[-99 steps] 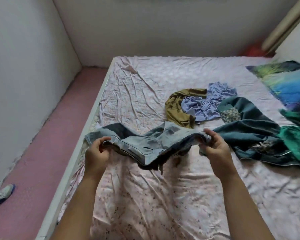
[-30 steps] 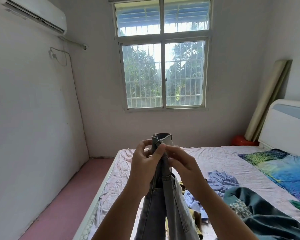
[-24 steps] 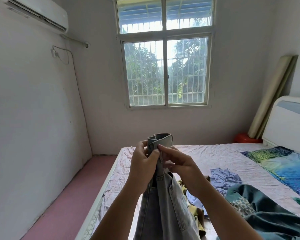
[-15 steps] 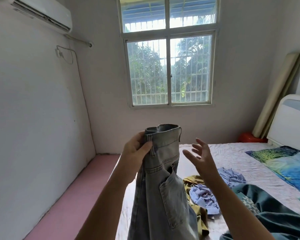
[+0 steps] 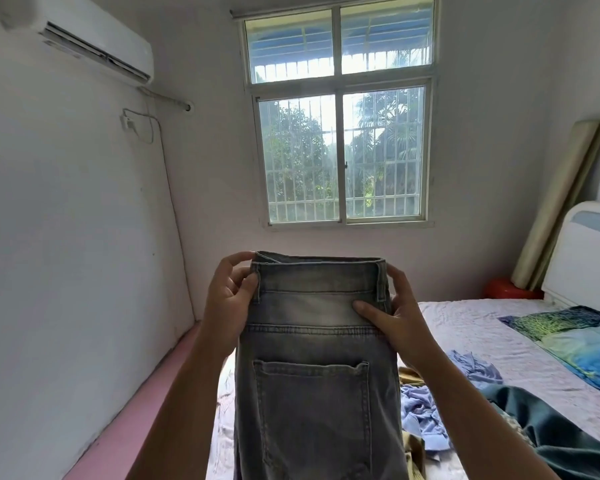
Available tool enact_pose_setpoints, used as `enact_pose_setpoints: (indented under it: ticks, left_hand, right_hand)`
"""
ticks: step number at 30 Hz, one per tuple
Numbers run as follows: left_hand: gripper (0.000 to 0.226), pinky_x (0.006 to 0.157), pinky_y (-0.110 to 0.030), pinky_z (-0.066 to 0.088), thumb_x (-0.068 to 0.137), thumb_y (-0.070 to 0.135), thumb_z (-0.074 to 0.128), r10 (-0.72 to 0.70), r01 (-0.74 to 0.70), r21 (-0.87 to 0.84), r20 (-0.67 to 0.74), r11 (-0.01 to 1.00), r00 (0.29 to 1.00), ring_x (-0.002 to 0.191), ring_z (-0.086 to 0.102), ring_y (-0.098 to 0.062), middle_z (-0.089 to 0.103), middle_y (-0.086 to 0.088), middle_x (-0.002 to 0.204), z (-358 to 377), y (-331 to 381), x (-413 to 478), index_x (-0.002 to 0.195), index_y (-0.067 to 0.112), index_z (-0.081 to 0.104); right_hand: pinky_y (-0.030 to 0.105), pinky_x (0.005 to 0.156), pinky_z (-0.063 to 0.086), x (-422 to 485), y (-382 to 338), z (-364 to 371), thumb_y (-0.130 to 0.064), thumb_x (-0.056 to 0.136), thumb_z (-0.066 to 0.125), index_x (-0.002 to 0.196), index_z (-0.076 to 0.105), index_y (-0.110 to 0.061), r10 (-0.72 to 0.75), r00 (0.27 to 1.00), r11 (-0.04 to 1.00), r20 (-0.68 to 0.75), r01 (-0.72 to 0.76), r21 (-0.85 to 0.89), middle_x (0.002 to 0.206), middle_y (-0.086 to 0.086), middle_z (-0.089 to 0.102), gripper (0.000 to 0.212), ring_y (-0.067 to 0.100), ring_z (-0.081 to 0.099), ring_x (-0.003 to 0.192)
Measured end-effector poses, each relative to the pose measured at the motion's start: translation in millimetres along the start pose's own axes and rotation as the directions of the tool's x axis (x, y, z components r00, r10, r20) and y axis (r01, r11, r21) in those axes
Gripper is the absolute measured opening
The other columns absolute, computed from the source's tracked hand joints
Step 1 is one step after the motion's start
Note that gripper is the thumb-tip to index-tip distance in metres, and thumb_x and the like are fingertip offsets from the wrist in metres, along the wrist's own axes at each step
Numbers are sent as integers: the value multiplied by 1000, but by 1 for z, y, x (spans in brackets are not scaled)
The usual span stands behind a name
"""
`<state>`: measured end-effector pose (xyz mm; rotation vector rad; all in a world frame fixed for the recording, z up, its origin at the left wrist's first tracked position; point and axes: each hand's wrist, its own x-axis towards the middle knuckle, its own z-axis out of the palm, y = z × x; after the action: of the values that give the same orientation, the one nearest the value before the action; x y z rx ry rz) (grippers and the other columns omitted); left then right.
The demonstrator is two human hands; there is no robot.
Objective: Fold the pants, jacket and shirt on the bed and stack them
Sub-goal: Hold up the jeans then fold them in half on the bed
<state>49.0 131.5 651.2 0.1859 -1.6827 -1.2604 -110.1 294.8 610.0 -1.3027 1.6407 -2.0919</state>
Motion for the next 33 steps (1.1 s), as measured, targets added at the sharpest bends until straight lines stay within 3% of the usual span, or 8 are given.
enact_pose_setpoints:
  ticks: [5, 9, 12, 15, 17, 19, 23, 33]
  left_hand:
    - [26, 68, -13, 52, 92, 8, 49, 14, -7, 51, -126, 999, 992, 86, 60, -8, 61, 6, 97, 3, -25, -12, 114, 22, 45]
    - [22, 64, -15, 53, 87, 7, 58, -111, 104, -55, -137, 993, 984, 85, 60, -14, 61, 2, 95, 5, -37, -21, 96, 25, 49]
    - [16, 68, -21, 51, 84, 6, 62, -142, 150, 15, -246, 989, 959, 83, 56, -19, 58, 2, 85, 13, -30, -11, 89, 17, 52]
    - [16, 78, -25, 49, 82, 7, 65, 75, -31, 135, -335, 990, 939, 76, 54, -4, 56, 8, 83, 28, 12, 15, 93, 11, 53]
    - [17, 75, -13, 48, 83, 10, 64, 232, -195, 138, -350, 971, 908, 77, 54, 4, 57, 10, 87, 33, 55, 38, 96, 12, 54]
    - [18, 81, -17, 50, 85, 14, 63, 228, -225, 47, -317, 973, 921, 86, 58, -4, 61, 3, 98, 34, 86, 57, 100, 14, 54]
    - [13, 92, -34, 48, 84, 13, 65, 84, -52, 114, -296, 992, 952, 92, 56, -15, 61, -5, 101, 44, 89, 52, 93, 13, 57]
    - [12, 74, -22, 48, 89, 16, 56, 40, 0, 129, -307, 992, 951, 81, 57, -14, 60, -2, 93, 56, 90, 0, 99, 11, 51]
  right_hand:
    - [30, 62, 58, 2, -4, 13, -6, 80, 67, 110, 44, -40, -49, 993, 998, -106, 51, 20, 94, -1, 67, 51, 18, 69, 75]
    - [24, 59, 57, 3, -7, 7, -3, 79, 67, 111, 45, -34, -63, 990, 998, -130, 63, -8, 83, -9, 67, 49, 9, 68, 69]
    - [27, 62, 58, 8, -15, 6, -8, 78, 69, 105, 46, -35, -54, 991, 993, -119, 41, -108, 87, 1, 67, 45, 9, 68, 68]
    - [36, 69, 58, 37, -56, -1, -11, 78, 70, 110, 45, -30, -149, 978, 974, -148, 119, -194, 89, 8, 67, 45, 17, 66, 72]
    - [29, 69, 58, 59, -100, -7, -9, 79, 69, 112, 46, -30, -287, 942, 951, -176, 258, -169, 87, -3, 66, 45, 11, 66, 74]
    - [23, 69, 57, 69, -128, -13, -9, 81, 67, 111, 45, -35, -388, 901, 920, -197, 366, -138, 91, -12, 64, 45, 5, 67, 78]
    - [47, 79, 56, 57, -114, -19, -14, 81, 68, 113, 49, -33, -301, 941, 942, -153, 267, -205, 86, -3, 67, 41, 18, 67, 80]
    - [44, 79, 56, 16, -111, -41, -13, 81, 66, 110, 47, -37, -225, 972, 967, -73, 213, -136, 88, -3, 68, 42, 18, 68, 80]
